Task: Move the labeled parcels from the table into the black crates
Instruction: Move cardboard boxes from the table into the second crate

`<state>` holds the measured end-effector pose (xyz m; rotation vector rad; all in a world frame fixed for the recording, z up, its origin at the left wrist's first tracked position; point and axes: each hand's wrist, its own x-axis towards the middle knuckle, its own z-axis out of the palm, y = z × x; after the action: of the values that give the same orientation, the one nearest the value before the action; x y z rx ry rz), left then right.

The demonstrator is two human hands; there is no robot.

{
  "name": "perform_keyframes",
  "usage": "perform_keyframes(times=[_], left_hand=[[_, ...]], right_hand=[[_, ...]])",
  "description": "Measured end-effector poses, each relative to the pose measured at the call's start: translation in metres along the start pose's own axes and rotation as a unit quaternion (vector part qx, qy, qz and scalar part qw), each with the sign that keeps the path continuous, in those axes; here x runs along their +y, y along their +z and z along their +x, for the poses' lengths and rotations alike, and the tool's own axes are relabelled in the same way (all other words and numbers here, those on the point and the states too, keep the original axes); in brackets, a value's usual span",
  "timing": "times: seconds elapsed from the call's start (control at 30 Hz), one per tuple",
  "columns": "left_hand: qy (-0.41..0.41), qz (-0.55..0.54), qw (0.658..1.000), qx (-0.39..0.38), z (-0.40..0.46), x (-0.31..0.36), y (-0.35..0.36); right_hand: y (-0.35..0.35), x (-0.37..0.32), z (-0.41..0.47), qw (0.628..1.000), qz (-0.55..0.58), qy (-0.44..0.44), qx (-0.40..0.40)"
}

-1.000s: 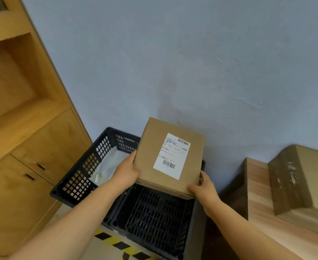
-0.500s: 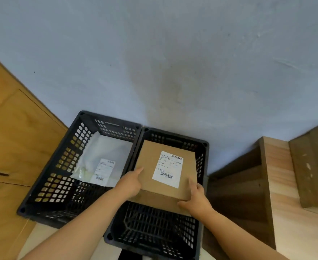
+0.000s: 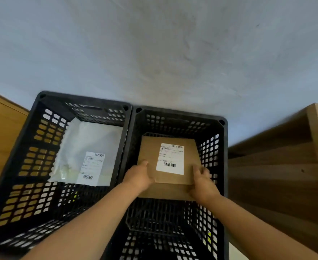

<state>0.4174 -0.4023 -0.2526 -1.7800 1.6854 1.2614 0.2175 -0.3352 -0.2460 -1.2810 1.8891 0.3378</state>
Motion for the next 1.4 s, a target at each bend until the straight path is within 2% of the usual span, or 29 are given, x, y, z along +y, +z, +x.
perform_keyframes(times=[0.33, 0.67, 0.77, 0.9, 1.07, 1.3, 1.4], left_hand=[[-0.021, -0.005, 0.997, 0.077, 0.064, -0.012, 0.04], [0.036, 0.117, 0.989, 0.087, 0.093, -0.023, 0.076], [0.039, 0.173, 0.978, 0.107, 0.1, -0.025, 0.079], [0.083, 0.254, 0.954, 0.135, 0.106, -0.027, 0.083], [0.089, 0.262, 0.955, 0.111, 0.107, -0.026, 0.081], [0.067, 0.251, 0.965, 0.018, 0.095, -0.012, 0.056], [0.119, 0.253, 0.959, 0.035, 0.076, 0.0, 0.043]], right_hand=[[0.063, 0.01, 0.072, 0.996, 0.061, 0.004, 0.068], [0.101, 0.019, 0.108, 0.994, 0.047, 0.01, 0.097], [0.106, 0.021, 0.115, 0.995, 0.046, 0.003, 0.091], [0.109, 0.023, 0.12, 0.995, 0.045, -0.004, 0.094], [0.107, 0.022, 0.118, 0.997, 0.018, 0.004, 0.08], [0.074, 0.019, 0.104, 0.999, -0.028, 0.002, 0.035], [0.057, 0.011, 0.086, 0.998, -0.037, -0.021, 0.052]])
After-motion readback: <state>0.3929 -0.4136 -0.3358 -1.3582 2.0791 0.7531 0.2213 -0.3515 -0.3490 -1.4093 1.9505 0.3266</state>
